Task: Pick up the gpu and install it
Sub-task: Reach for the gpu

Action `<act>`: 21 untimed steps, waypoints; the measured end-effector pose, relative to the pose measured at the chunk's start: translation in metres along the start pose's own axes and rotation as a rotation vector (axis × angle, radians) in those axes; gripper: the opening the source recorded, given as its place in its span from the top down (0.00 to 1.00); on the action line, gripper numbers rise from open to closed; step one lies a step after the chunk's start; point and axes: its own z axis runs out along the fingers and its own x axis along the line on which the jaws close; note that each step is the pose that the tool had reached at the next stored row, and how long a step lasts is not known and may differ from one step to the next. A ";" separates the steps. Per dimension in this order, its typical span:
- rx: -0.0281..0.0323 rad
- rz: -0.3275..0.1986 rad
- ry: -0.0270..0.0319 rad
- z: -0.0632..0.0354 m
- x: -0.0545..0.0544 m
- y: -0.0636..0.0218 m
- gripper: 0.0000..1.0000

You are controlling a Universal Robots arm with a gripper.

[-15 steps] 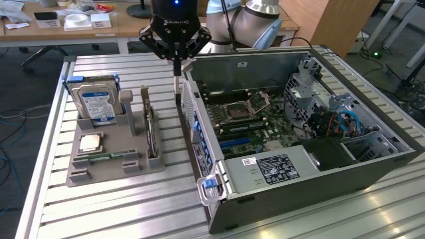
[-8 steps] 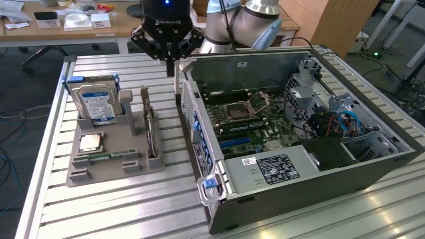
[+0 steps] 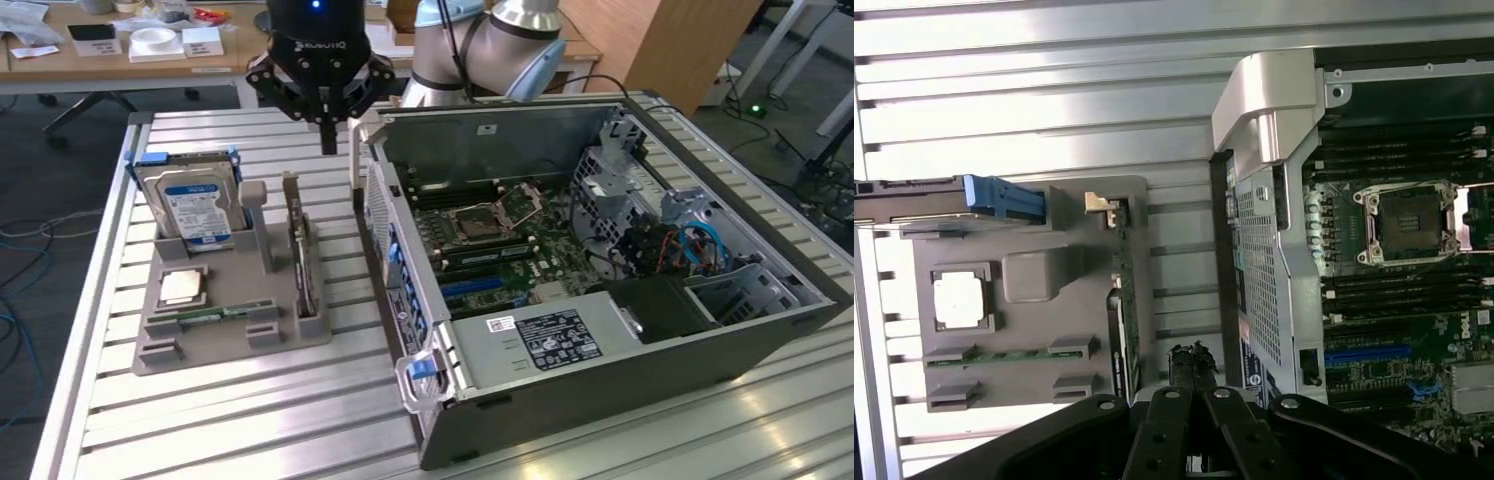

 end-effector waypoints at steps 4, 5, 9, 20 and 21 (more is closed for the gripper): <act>0.0000 0.000 0.0000 0.0001 0.002 -0.0002 0.89; 0.0000 0.000 0.0000 0.0001 0.002 -0.0002 0.89; 0.0001 0.000 0.0000 0.0001 0.003 -0.0002 0.89; 0.0001 0.001 0.0000 0.0019 0.024 -0.0016 0.89; 0.0000 0.001 0.0000 0.0021 0.026 -0.0017 0.89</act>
